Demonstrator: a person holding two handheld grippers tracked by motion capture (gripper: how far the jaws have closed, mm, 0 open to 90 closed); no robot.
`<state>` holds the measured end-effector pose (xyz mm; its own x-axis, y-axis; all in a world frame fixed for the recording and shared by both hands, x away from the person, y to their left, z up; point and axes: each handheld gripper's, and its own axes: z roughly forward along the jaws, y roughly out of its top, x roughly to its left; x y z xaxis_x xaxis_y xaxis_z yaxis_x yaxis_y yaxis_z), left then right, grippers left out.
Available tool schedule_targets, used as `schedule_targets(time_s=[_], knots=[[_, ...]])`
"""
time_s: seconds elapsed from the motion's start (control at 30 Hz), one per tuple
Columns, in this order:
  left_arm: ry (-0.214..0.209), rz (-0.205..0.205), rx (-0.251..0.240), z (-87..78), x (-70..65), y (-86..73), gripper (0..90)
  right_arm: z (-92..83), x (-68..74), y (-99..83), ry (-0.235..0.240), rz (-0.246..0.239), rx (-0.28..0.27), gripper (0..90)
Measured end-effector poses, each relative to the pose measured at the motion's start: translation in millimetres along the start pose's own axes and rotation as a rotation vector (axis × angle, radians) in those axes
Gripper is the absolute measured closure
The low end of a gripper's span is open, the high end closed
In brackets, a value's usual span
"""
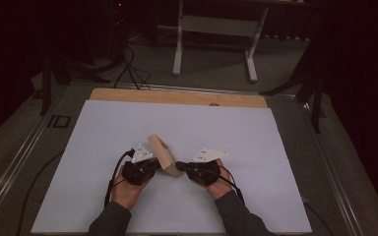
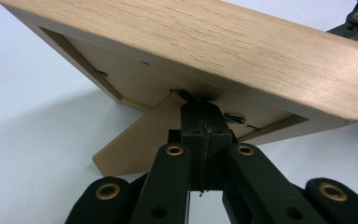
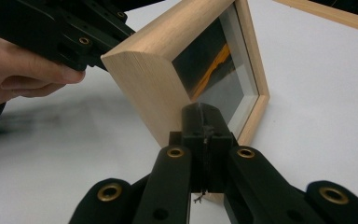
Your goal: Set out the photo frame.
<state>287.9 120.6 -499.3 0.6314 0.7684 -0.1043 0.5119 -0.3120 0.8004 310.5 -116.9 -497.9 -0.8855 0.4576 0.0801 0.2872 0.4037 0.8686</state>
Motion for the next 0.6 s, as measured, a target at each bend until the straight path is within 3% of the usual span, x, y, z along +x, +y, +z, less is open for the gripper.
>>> schedule_targets(time_s=[0.37,0.6], knots=[[0.008,-0.006,0.004,2.2,1.4,-1.1,89.8,9.8,-2.0,-6.7,-0.018,-0.006,0.044,89.4],[0.013,-0.01,0.006,2.7,2.5,-1.5,89.8,11.9,0.5,-6.8,-0.014,-0.011,0.044,89.4]])
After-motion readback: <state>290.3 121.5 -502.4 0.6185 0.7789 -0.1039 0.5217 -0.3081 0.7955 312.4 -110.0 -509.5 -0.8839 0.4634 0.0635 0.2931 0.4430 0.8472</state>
